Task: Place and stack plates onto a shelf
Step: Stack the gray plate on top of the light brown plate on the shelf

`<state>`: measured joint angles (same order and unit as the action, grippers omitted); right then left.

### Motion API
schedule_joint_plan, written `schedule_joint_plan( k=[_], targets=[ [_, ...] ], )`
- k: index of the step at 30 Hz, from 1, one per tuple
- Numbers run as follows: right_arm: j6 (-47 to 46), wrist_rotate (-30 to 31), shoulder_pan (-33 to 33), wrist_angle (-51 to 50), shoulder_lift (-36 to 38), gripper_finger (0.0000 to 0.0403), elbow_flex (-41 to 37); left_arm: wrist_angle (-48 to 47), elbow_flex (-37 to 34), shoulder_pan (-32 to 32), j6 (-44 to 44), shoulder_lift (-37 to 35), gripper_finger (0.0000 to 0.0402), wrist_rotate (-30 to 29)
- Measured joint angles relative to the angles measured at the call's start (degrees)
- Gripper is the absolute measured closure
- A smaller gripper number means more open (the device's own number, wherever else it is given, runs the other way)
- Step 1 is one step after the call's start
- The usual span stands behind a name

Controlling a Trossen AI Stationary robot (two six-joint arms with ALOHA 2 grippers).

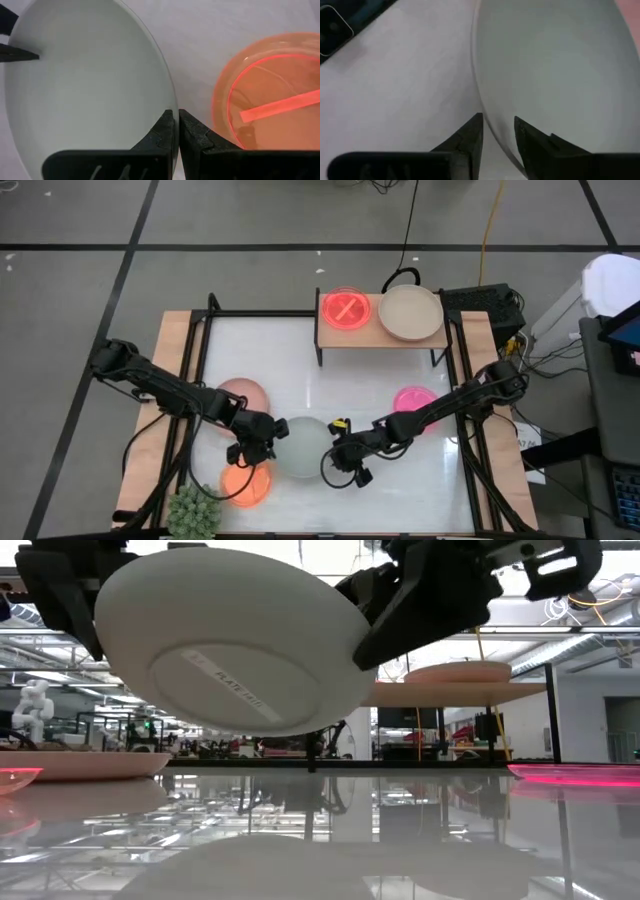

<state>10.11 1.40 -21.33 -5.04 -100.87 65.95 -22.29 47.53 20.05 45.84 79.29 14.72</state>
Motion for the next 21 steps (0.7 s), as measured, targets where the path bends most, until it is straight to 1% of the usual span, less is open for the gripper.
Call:
schedule_joint_plan(
  k=[5,8,12,15,18,21],
  targets=[
    [2.45,-0.81,0.02,0.07,-0.14,0.0359,0.0,0.23,0.0,0.0,0.03,0.0,0.0379,-0.26],
    [3.7,-2.46,-0.06,0.19,-0.12,0.039,0.0,0.35,0.0,-0.19,0.18,0.0,0.0375,-2.3],
    [3.62,-3.49,-0.06,-0.04,-0.1,0.0395,-0.01,1.42,-0.02,-0.04,-0.17,0.02,0.0372,-5.98],
    [3.45,-3.61,-0.06,-0.43,-0.1,0.0398,-0.07,2.9,-0.07,-0.04,-3.32,0.04,0.0366,-7.57],
    [3.01,-3.58,-0.17,-0.61,-0.1,0.04,-0.13,5.27,-0.09,-0.04,-6.81,0.04,0.0336,-9.33],
    [2.53,-1.97,0.08,0.38,-0.1,0.0401,-0.11,7.89,-0.04,0.1,-8.98,0.04,0.0285,-11.75]
  ],
)
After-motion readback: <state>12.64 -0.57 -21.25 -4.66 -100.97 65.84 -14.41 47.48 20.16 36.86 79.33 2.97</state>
